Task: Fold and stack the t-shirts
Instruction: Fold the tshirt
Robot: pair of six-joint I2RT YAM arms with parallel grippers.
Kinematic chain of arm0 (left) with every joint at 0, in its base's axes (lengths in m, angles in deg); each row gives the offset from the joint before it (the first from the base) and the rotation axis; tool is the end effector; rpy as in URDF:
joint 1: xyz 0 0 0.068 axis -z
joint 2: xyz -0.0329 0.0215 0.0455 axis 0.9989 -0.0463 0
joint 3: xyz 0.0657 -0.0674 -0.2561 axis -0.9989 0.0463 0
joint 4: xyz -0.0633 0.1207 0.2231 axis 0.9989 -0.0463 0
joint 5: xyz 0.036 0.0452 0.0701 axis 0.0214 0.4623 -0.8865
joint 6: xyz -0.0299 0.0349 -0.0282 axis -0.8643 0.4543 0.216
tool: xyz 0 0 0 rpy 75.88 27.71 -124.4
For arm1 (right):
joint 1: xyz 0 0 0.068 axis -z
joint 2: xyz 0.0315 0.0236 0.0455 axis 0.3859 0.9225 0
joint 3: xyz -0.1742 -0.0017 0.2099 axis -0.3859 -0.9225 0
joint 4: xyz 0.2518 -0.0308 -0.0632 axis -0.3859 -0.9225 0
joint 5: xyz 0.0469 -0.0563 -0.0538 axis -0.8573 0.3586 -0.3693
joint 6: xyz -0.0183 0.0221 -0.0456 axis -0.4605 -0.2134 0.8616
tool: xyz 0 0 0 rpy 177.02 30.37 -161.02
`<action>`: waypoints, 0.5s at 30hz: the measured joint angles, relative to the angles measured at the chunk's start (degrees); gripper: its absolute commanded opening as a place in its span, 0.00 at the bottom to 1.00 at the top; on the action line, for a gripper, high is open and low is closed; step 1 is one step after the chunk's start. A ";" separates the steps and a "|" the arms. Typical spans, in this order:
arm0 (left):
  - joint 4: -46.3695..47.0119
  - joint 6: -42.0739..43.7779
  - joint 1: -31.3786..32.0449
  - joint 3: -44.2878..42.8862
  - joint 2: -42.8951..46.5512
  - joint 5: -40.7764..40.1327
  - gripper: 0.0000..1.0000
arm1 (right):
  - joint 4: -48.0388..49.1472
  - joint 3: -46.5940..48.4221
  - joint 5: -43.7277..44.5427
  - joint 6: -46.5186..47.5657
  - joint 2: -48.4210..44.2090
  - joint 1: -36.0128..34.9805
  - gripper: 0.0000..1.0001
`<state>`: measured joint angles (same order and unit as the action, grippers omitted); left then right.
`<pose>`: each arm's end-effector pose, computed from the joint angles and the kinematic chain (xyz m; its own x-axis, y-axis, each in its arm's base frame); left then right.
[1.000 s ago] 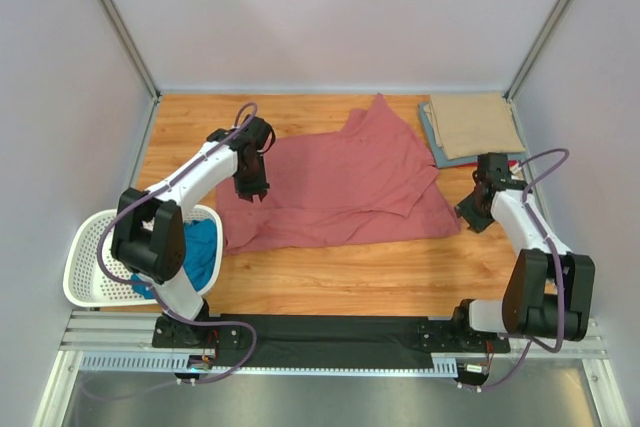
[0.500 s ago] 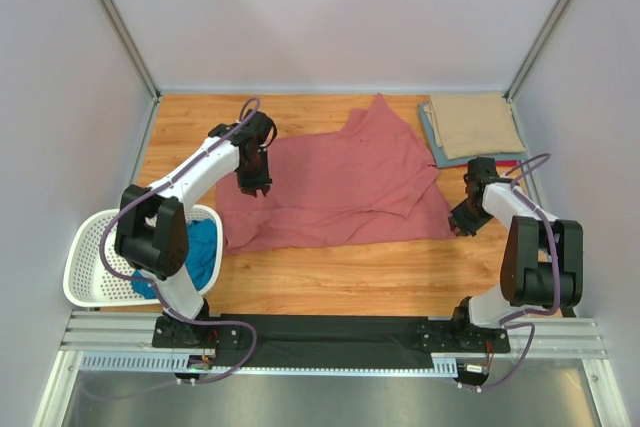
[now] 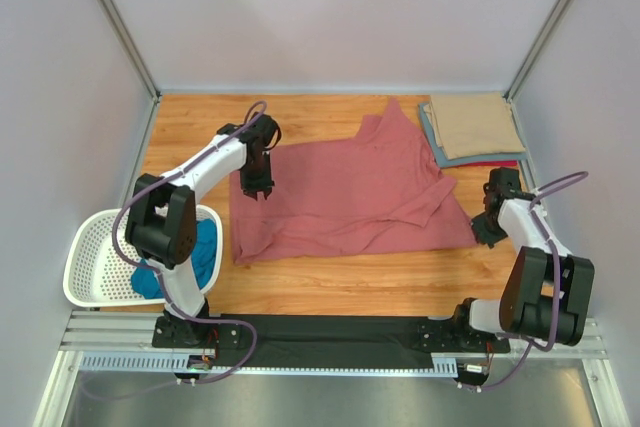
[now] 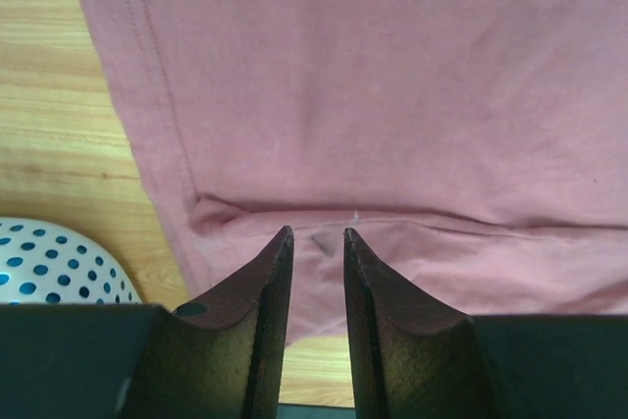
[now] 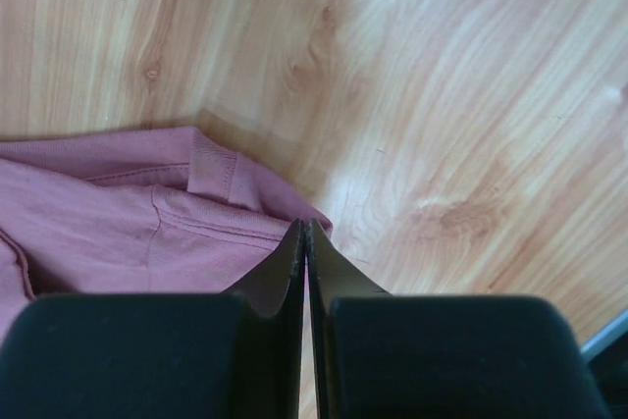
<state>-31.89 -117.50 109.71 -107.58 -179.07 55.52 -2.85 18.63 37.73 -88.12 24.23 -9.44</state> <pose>0.3306 -0.1315 0.2239 -0.9492 -0.1652 -0.2678 -0.1629 0.9862 -0.0306 0.2137 -0.0602 0.1785 -0.3954 0.8495 -0.3493 0.9058 0.4236 0.0049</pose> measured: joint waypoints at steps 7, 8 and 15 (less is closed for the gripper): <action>-0.81 -0.04 0.02 -0.72 -1.64 -0.74 0.32 | -3.32 0.11 1.79 -2.84 -2.95 0.02 0.00; -0.76 -0.02 0.04 -0.31 -1.40 -1.51 0.32 | -3.72 0.11 2.16 -3.15 -3.26 0.02 0.00; -1.66 0.92 0.04 6.10 2.54 -5.38 0.30 | -3.93 -0.57 3.10 -4.11 -3.54 0.07 0.00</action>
<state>-33.55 -116.58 109.76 -101.48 -176.54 50.15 -6.78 18.06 40.83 -92.23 20.69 -9.38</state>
